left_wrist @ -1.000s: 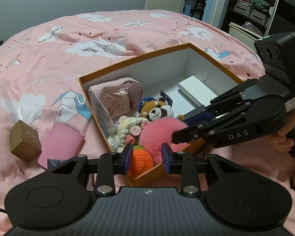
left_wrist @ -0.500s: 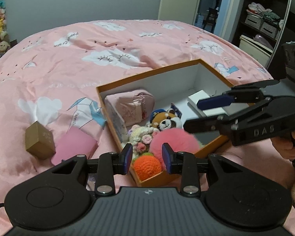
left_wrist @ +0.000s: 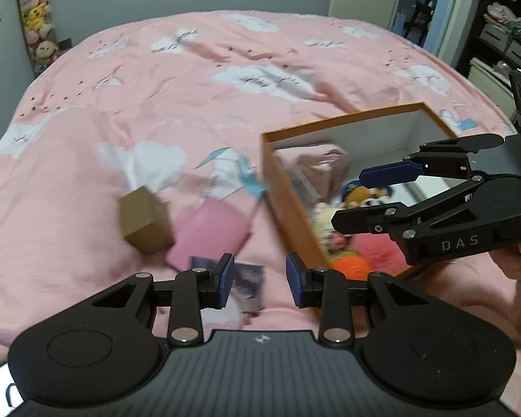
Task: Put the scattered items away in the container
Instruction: 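Withdraw both tools from the box toward the remaining items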
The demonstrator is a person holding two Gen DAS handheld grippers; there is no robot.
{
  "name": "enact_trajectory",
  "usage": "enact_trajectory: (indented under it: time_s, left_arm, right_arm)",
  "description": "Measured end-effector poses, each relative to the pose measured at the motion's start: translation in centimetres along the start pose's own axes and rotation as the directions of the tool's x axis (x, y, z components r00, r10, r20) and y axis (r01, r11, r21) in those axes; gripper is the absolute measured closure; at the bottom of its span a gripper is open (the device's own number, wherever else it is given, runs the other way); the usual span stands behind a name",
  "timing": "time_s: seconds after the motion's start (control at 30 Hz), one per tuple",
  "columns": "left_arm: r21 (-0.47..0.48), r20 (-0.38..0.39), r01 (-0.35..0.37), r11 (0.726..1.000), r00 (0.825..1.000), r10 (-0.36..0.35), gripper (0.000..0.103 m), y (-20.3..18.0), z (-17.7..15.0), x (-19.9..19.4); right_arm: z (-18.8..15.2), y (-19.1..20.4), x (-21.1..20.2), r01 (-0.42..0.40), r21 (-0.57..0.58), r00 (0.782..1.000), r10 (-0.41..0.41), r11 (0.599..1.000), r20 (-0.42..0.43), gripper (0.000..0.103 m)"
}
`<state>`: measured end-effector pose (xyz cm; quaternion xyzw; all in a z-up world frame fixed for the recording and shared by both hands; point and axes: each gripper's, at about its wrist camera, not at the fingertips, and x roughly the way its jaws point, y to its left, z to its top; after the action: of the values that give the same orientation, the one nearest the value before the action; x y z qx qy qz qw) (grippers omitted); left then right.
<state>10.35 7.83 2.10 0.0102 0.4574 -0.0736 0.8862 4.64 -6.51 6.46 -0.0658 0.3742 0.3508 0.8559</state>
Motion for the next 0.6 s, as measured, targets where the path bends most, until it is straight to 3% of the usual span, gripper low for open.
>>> enact_trajectory:
  time_s: [0.13,0.27,0.43,0.6]
  left_arm:
    - [0.022,-0.036,-0.014,1.0,0.999,0.015,0.065,2.0,0.2,-0.1]
    - [0.084,-0.126,0.023,0.996,0.992,-0.012,0.065,3.6,-0.2,1.2]
    - [0.211,-0.214,0.019,0.977,0.976,0.027,0.065,4.1,-1.2,3.8]
    - [0.31,-0.25,0.054,0.949,0.968,0.026,0.065,4.0,-2.0,6.0]
  right_arm:
    - [1.3,2.2,2.2,-0.033,-0.096,0.999,0.029,0.995,-0.046,0.039]
    - [2.2,4.3,5.1,-0.091,-0.212,0.988,0.062,0.973,-0.141,0.043]
    - [2.5,6.2,9.0,-0.137,-0.386,0.958,0.024,0.912,-0.284,0.047]
    - [2.1,6.7,12.3,-0.195,-0.461,0.92,-0.002,0.866,-0.393,0.048]
